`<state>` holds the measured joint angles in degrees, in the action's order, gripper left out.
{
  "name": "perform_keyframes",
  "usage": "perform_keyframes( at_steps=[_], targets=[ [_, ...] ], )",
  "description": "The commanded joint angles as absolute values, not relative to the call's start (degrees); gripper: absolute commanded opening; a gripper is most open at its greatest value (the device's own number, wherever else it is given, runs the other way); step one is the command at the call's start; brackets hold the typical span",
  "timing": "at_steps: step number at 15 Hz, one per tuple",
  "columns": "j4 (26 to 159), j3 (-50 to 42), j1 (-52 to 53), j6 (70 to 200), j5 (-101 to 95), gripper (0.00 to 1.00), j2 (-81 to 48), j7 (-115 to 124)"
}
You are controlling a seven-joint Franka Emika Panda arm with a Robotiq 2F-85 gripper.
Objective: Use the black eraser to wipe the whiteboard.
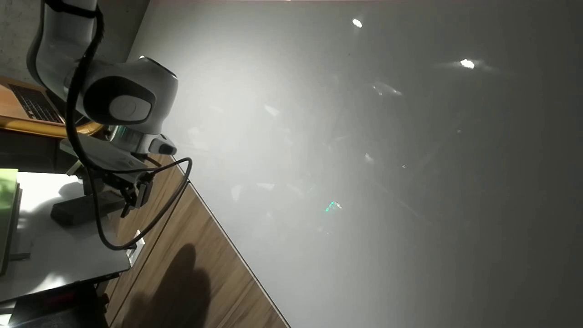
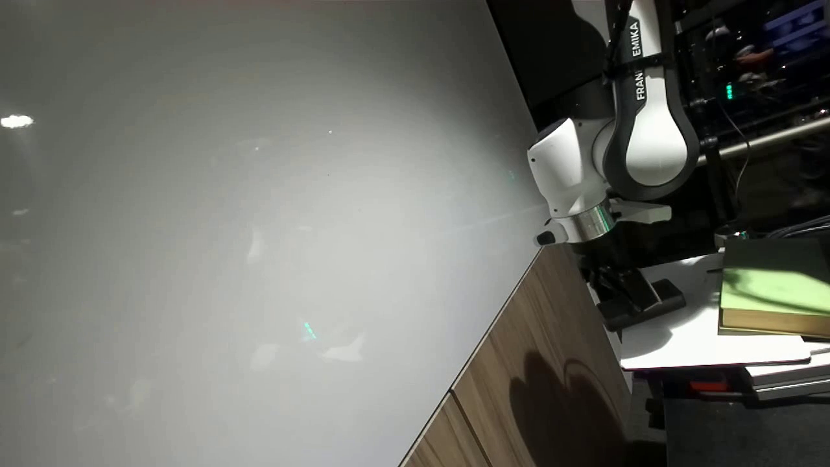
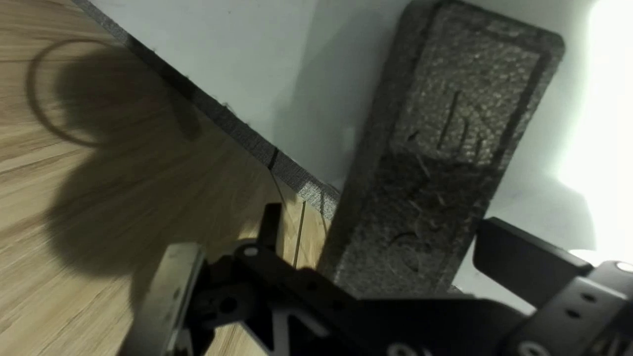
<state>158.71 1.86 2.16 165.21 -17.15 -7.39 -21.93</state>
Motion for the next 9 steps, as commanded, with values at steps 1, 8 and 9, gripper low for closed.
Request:
perform_keyframes(
  at_steps=[1, 8, 9],
  targets=[
    [158.69, 0.73, 2.68, 166.95, -20.72, 0.68, -8.51, -18.83],
    [158.34, 1.89, 1.59, 166.59, -23.13, 0.51, -7.12, -15.17],
    [158.25, 1.79, 1.54, 166.50, -23.25, 0.50, -6.99, -14.94]
  ],
)
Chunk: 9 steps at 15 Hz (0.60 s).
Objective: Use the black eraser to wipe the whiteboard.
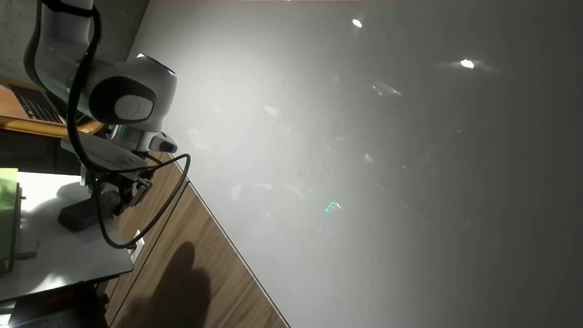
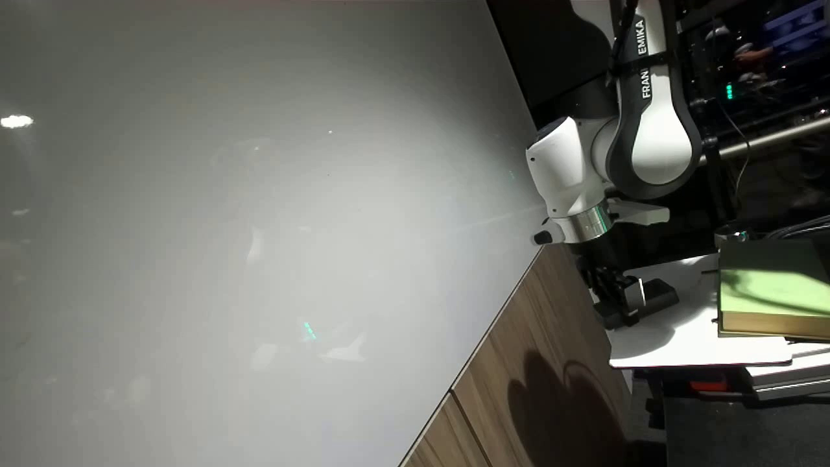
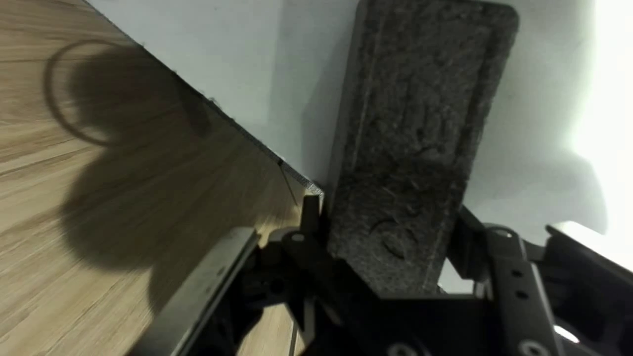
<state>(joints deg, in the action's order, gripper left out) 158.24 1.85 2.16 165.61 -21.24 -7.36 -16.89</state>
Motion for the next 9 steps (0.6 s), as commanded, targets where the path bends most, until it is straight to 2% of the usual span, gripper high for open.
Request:
perform_keyframes(
  at_steps=[1, 2, 3, 9],
  targets=[
    [158.19, 1.45, 1.70, 166.05, -23.90, 0.47, -6.54, -13.97],
    [158.09, 0.83, 2.10, 164.99, -25.13, 0.38, -5.59, -11.89],
    [157.95, 0.42, 2.32, 163.35, -25.95, 0.34, -4.46, -9.51],
    [158.01, -0.31, 2.11, 155.98, -23.40, 0.34, -0.80, -1.13]
  ],
)
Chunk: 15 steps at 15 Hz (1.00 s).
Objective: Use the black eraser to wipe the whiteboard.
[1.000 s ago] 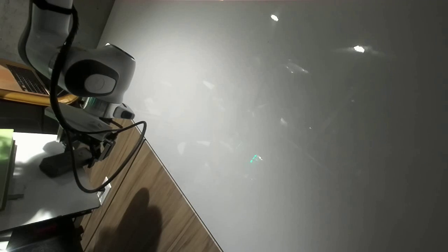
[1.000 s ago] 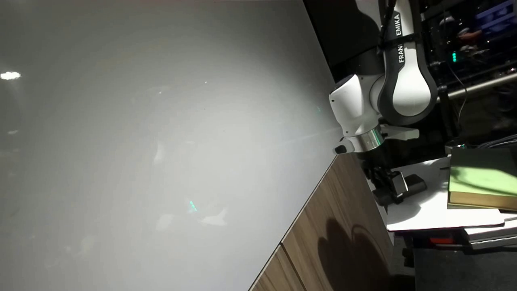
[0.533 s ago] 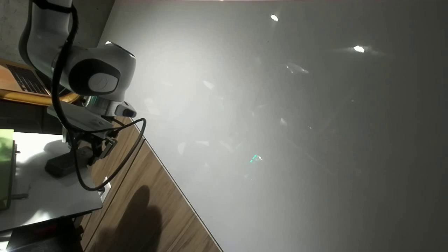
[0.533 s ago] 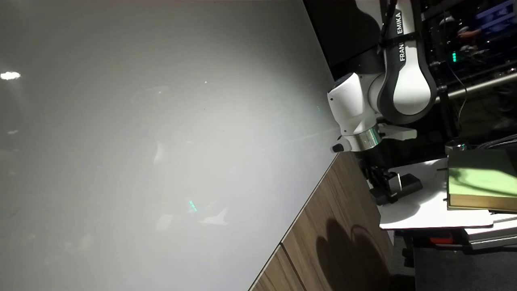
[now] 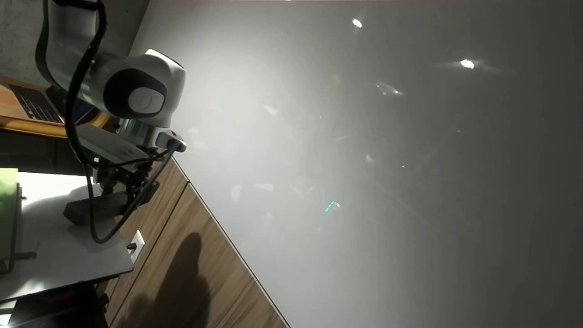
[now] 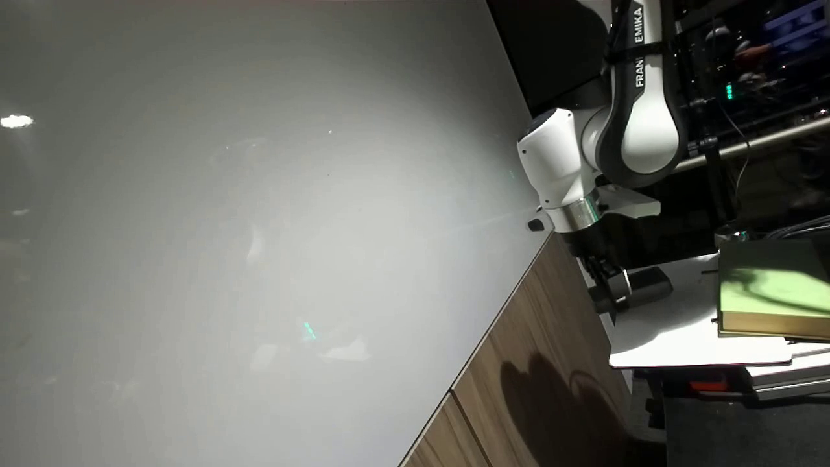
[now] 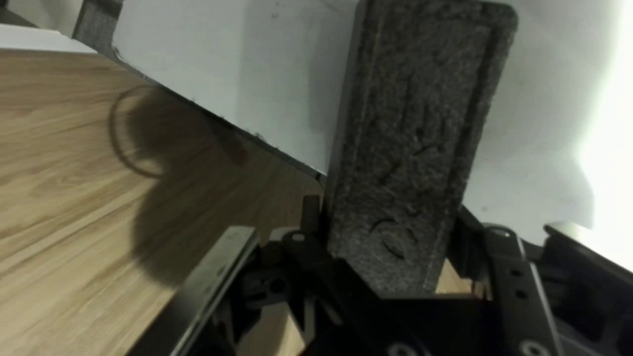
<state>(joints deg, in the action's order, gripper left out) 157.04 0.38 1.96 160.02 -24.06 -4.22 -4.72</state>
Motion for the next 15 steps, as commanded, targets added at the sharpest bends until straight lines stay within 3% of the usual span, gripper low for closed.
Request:
perform_keyframes(
  at_steps=[1, 10, 12, 13, 15],
  targets=[
    [157.82, -0.18, 2.05, 155.07, -22.95, 0.39, -0.76, 0.27],
    [157.13, 0.45, 2.11, 158.18, -14.92, 0.42, -3.40, 6.42],
    [157.13, 0.24, 2.18, 159.02, -15.83, 0.59, -3.64, 8.03],
    [157.13, 0.21, 2.21, 159.26, -16.10, 0.75, -3.86, 8.21],
    [157.14, 0.01, 2.23, 159.92, -16.66, 0.89, -4.10, 8.96]
  ],
)
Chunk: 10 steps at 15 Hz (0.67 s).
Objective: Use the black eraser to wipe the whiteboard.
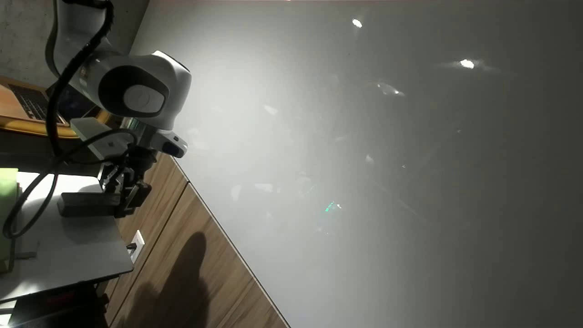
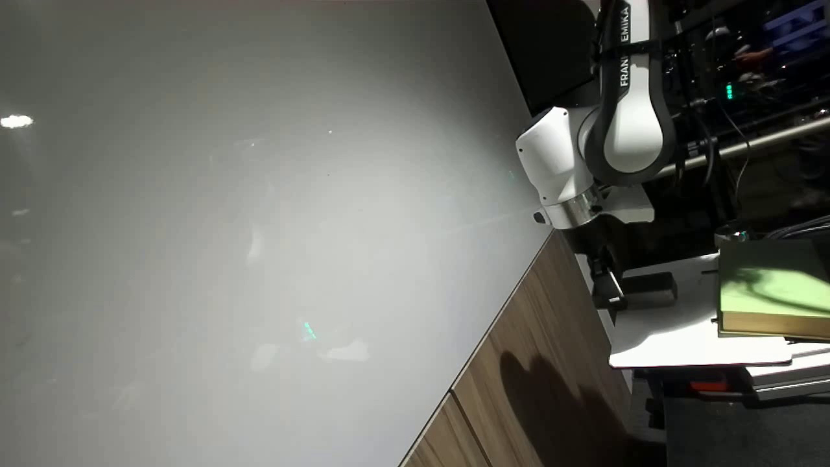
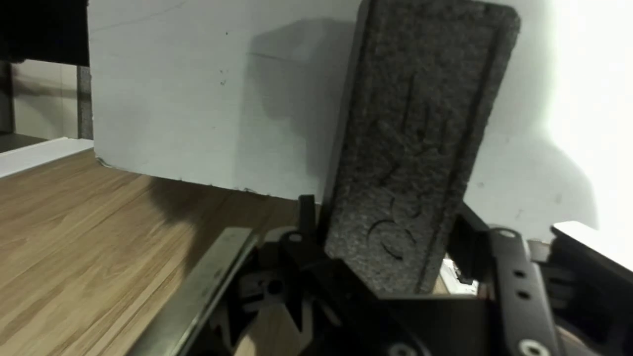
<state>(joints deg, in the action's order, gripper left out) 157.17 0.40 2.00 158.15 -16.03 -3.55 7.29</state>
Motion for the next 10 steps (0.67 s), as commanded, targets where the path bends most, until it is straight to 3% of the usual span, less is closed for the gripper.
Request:
perform_keyframes(
  at_steps=[1, 10],
  targets=[
    [157.15, -0.06, 2.28, 160.11, -16.94, 0.97, -4.16, 9.16],
    [157.10, 0.23, 2.92, 157.08, -17.60, 1.00, -1.57, 9.55]
  ],
)
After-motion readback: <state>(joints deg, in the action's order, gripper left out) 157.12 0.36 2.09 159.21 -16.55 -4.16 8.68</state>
